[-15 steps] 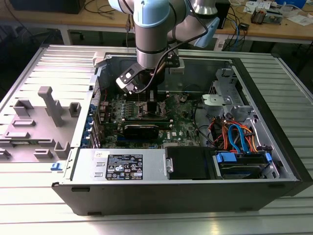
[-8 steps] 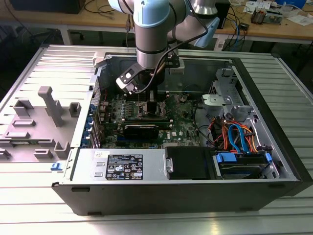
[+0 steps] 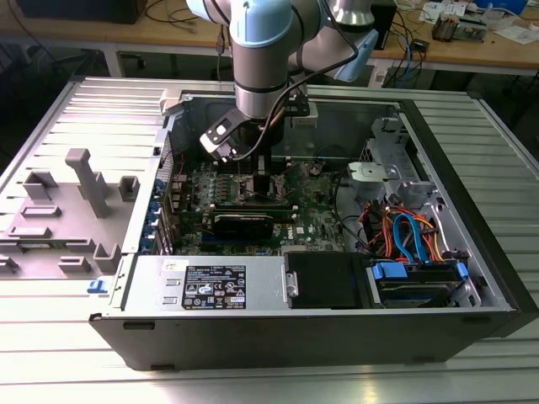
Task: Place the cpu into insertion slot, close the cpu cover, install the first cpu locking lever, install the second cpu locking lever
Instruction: 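Place the cpu into insertion slot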
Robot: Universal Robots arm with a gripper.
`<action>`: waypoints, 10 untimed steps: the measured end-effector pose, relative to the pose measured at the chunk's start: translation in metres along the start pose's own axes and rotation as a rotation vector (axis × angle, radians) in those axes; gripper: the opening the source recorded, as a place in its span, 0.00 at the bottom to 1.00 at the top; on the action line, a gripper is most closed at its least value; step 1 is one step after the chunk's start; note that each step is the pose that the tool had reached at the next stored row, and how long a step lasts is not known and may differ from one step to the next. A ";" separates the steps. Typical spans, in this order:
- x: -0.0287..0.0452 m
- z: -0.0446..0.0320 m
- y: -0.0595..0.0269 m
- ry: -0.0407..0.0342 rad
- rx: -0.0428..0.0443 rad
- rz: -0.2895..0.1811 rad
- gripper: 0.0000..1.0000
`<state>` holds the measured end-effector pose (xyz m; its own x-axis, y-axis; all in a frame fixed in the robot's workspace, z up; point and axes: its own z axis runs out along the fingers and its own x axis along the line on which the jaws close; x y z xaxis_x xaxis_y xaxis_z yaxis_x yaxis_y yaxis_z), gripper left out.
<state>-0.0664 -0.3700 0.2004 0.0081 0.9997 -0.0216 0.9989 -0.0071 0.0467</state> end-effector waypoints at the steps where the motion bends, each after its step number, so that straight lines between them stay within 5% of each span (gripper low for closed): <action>1: 0.0000 0.0000 0.0000 -0.0001 0.0000 0.000 0.56; 2: 0.0000 0.0000 0.0000 -0.0001 0.0000 0.000 0.62; 10: 0.0010 0.0000 0.0010 0.0000 0.0000 0.000 0.62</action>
<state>-0.0654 -0.3690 0.2004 0.0080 0.9997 -0.0217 0.9989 -0.0070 0.0467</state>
